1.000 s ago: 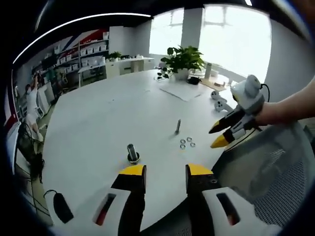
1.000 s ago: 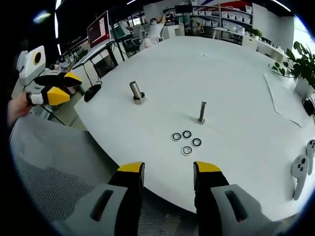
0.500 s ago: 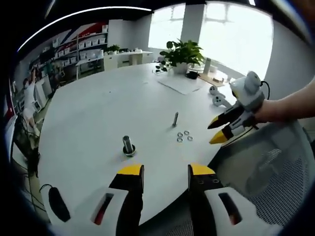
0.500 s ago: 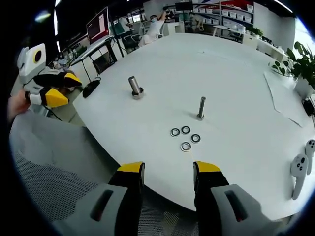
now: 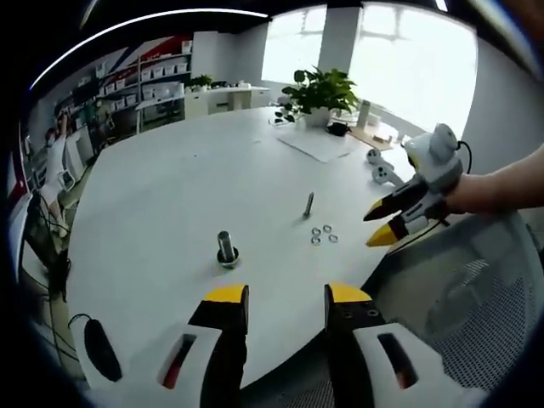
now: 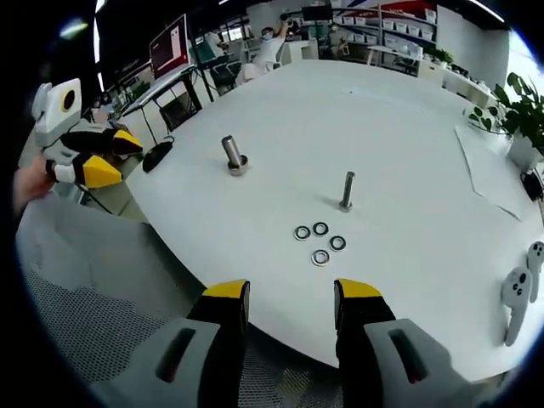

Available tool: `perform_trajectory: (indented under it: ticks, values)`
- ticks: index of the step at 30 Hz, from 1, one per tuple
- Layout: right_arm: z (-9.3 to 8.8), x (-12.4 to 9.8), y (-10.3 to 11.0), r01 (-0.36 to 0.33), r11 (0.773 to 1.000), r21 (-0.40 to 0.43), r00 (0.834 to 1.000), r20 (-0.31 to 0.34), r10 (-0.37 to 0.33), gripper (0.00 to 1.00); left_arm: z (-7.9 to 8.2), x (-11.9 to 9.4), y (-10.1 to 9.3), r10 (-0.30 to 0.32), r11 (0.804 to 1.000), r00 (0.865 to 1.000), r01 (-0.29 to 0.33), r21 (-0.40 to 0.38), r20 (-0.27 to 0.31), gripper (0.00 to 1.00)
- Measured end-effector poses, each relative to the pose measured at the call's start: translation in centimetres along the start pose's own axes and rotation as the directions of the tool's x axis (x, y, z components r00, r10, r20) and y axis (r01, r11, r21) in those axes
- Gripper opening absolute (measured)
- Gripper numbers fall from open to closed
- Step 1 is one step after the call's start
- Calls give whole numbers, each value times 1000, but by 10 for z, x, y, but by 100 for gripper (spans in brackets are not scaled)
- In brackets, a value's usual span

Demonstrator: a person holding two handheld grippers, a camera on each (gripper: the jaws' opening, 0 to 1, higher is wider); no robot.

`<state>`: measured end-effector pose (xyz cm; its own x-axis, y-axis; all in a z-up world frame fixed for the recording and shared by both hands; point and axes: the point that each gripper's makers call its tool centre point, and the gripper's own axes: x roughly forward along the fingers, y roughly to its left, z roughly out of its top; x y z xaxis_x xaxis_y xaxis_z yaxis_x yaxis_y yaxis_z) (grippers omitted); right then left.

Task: Place the washer onto the threaded stud by aligning its center hole with the stud, sliding it down to the base, and recovering from edge contact or off-axis alignment until the washer reaches the visible bottom stop.

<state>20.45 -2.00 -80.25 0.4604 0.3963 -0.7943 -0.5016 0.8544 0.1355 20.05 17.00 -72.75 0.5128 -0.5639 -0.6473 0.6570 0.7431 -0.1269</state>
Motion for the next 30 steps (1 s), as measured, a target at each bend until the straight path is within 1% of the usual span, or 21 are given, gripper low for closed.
perform_trajectory:
  ticks: [3, 6, 10, 12, 14, 18, 22, 27, 30]
  values:
    - [3, 0, 1, -3, 1000, -5, 1000, 8, 3, 42, 0, 1, 2, 8, 1000, 1000, -8, 11, -5, 34]
    - [5, 0, 2, -7, 1000, -13, 1000, 7, 8, 42, -1, 1, 4, 14, 1000, 1000, -14, 5, -6, 34]
    - [14, 0, 3, -17, 1000, -22, 1000, 25, 18, 42, 1, 0, 8, 27, 1000, 1000, -27, -6, 7, 33]
    - [15, 1, 2, -19, 999, -25, 999, 26, 20, 42, 0, 0, 10, 36, 999, 999, -36, -6, -1, 33]
    - [15, 3, 0, -21, 999, -26, 999, 27, 21, 42, -2, 1, 10, 38, 999, 999, -38, -1, -14, 33]
    - [13, 7, -3, -31, 999, -9, 999, 20, 31, 42, -2, 1, 10, 45, 999, 999, -45, 1, -11, 33]
    - [14, 14, -6, -33, 999, -10, 999, 11, 33, 42, -3, 0, 15, 59, 998, 998, -59, -18, -12, 33]
    - [10, 23, -12, -33, 999, -22, 999, -20, 33, 42, 0, -1, 16, 61, 998, 998, -60, -25, 7, 33]
    - [4, 27, -14, -35, 999, -9, 999, -39, 34, 42, -1, 0, 14, 60, 998, 998, -60, -13, 0, 33]
